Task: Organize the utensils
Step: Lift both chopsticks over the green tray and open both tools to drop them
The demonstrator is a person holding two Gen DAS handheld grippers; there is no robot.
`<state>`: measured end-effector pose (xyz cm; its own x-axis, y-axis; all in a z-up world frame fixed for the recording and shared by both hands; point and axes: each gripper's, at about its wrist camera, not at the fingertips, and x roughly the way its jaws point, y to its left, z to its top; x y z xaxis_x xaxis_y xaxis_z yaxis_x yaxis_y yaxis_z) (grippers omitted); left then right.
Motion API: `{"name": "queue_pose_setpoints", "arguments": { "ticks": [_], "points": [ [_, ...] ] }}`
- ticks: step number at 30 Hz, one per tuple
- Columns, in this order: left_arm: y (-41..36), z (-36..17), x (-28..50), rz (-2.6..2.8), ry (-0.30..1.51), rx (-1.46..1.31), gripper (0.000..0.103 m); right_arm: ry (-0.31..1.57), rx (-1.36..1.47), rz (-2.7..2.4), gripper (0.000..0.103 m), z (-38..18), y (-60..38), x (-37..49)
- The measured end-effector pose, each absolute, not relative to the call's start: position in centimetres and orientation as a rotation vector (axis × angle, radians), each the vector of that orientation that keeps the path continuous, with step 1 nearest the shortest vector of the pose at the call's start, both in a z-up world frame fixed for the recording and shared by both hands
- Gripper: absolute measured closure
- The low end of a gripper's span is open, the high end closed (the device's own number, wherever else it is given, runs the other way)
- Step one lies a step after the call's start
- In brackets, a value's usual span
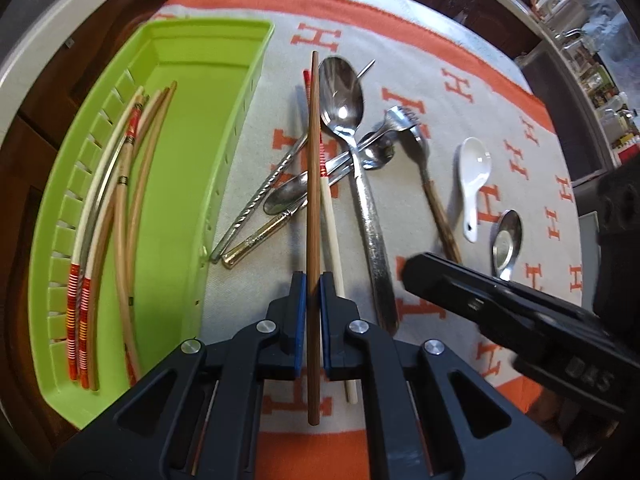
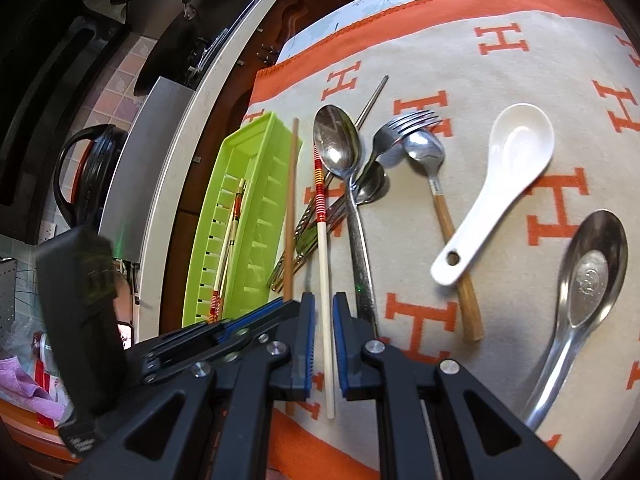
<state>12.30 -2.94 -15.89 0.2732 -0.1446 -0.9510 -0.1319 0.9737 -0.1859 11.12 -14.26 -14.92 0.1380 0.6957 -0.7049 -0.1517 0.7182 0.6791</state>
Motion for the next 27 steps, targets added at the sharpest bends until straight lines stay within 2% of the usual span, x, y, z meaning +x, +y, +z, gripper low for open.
{"name": "queue_pose_setpoints", "arguments": {
  "ticks": [3, 14, 19, 22, 23, 27],
  "points": [
    [-2.2, -14.6, 11.4, -0.034, 1.267, -0.254, 0.099, 1.305, 0.501, 0.64, 0.084, -14.9, -13.6, 11.4],
    [2.6, -8.6, 6.8, -0.052, 1.146, -0.288, 0.099, 1.328, 0.367, 0.622, 0.084, -15.1, -9.8, 12.5],
    [4.4, -7.6, 6.2, -0.031, 1.125, -0.305, 0.099, 1.341, 0.253, 0.569, 0.084, -16.1, -7.8, 12.8],
    [5.2, -7.5, 5.9, -0.026, 1.12, -0.312, 0.099, 1.306, 0.181, 0.555, 0.088, -16.2, -6.9, 12.7],
    [5.4, -7.5, 5.9, -0.023, 1.119, -0.315, 0.099, 1.3, 0.161, 0.538, 0.097, -16.2, -6.8, 12.6],
    [6.1, -7.3, 5.6, -0.01, 1.108, -0.311, 0.099, 1.321, 0.206, 0.533, 0.097, -16.2, -7.3, 12.6]
  ]
}}
